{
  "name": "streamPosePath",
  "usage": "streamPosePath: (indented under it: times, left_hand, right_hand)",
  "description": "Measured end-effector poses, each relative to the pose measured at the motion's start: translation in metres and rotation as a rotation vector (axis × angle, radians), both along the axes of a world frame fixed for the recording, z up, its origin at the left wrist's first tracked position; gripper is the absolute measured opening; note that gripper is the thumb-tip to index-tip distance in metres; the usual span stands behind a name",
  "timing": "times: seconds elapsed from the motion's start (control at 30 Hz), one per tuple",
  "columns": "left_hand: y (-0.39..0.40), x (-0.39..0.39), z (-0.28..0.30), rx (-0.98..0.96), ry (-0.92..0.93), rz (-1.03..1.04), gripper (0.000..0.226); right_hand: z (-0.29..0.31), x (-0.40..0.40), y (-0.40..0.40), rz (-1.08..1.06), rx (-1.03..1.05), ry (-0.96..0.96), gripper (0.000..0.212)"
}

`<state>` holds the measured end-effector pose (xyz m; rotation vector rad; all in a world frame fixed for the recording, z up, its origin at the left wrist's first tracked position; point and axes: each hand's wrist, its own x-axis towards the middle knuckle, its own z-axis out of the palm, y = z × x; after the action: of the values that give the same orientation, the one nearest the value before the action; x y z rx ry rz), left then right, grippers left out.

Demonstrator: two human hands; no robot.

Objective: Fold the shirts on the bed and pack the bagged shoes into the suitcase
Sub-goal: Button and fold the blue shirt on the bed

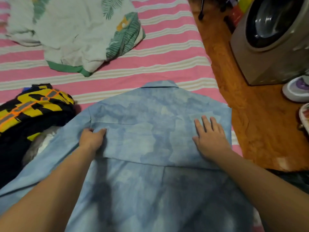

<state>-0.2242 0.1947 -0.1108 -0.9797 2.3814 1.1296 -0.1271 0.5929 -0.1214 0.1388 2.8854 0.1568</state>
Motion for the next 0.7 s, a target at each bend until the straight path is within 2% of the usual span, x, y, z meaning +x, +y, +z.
streamPosePath:
  times: [0.07, 0.1, 0.17, 0.23, 0.3, 0.37, 0.43, 0.5, 0.53, 0.57, 0.63, 0.7]
  left_hand:
    - [0.004, -0.003, 0.002, 0.022, -0.002, -0.082, 0.035]
    - [0.006, -0.005, 0.005, -0.028, 0.076, -0.144, 0.024]
    - [0.005, -0.01, 0.01, -0.192, 0.308, -0.223, 0.025]
    - [0.005, -0.019, 0.018, -0.242, 0.438, -0.247, 0.026]
    - [0.003, -0.028, 0.017, -0.263, 0.422, -0.249, 0.022]
    - [0.006, -0.028, 0.013, -0.482, 0.367, -0.272, 0.036]
    - [0.024, -0.012, 0.006, -0.663, 0.471, -0.493, 0.049]
    - [0.055, 0.016, -0.007, -0.663, 0.535, -0.903, 0.053]
    - [0.07, 0.032, -0.019, -0.646, 0.488, -1.07, 0.055]
    - [0.08, 0.044, -0.031, -0.644, 0.42, -1.146, 0.058]
    - [0.082, 0.051, -0.051, -0.654, 0.26, -1.104, 0.067]
    - [0.068, 0.048, -0.066, -0.694, 0.19, -1.003, 0.073]
  right_hand:
    - [-0.01, 0.005, 0.009, -0.007, 0.014, -0.005, 0.069]
    - [-0.012, 0.006, 0.011, -0.009, 0.009, 0.011, 0.071]
    - [-0.011, 0.006, 0.01, -0.045, -0.027, 0.028, 0.073]
    - [-0.008, 0.003, 0.009, -0.081, -0.063, 0.033, 0.073]
    - [-0.009, 0.0, 0.011, -0.08, -0.04, 0.012, 0.075]
    - [-0.008, -0.002, 0.014, -0.066, -0.03, 0.003, 0.075]
    - [-0.009, -0.002, 0.011, -0.081, -0.019, 0.026, 0.074]
    - [-0.008, -0.005, -0.002, -0.07, 0.002, 0.079, 0.069]
    - [-0.011, -0.005, -0.007, -0.04, 0.01, 0.125, 0.066]
    - [-0.013, -0.006, -0.009, -0.017, 0.01, 0.165, 0.065]
    - [-0.018, -0.006, -0.003, -0.037, 0.027, 0.18, 0.066]
    - [-0.025, -0.004, 0.012, -0.079, 0.06, 0.136, 0.07]
